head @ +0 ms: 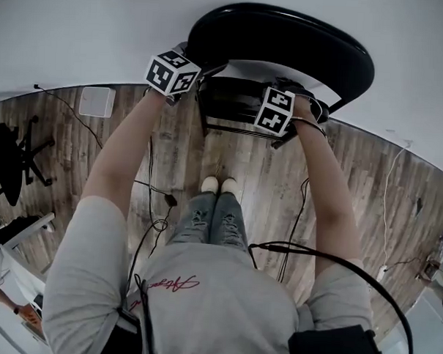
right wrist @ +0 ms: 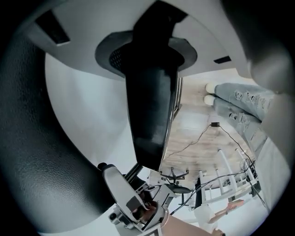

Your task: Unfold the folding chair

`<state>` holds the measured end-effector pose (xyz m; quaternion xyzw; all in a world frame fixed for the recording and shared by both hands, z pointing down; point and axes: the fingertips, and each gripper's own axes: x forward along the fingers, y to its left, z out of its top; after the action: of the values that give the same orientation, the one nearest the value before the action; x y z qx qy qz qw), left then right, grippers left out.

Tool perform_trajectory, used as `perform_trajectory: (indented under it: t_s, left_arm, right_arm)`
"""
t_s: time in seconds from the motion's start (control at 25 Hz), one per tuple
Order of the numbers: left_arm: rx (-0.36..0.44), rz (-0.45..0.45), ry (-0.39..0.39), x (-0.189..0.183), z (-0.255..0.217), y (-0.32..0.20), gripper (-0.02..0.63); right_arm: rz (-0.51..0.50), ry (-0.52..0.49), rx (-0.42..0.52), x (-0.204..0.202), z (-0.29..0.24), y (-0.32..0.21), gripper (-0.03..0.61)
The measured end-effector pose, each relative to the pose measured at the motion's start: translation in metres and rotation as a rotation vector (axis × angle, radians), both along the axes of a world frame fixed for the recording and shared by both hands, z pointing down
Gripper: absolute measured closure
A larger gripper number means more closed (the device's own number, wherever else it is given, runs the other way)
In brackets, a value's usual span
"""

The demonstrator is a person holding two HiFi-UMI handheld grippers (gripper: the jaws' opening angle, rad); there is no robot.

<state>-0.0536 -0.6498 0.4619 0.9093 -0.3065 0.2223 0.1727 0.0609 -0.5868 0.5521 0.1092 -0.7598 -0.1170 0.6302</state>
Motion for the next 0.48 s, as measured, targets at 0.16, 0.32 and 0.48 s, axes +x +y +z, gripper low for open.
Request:
perform_trajectory:
  t_s: [0.16,0.32,0.48]
  left_arm:
    - [0.033,0.017,0.007,0.001,0.000,0.004,0.342]
    - [0.100,0.025,0.028,0.002,0.000,0.011,0.341]
    - [0.208,-0.006,0.104,-0.002,-0.003,0.012,0.329]
  right_arm:
    - [0.010,-0.009,0.046,-0.001,-0.005,0.019,0.436]
    - [0.011,-0.016,0.110,-0.002,-0.008,0.049,0.436]
    - [0.016,-0.021,0.143,-0.002,-0.009,0.065,0.436]
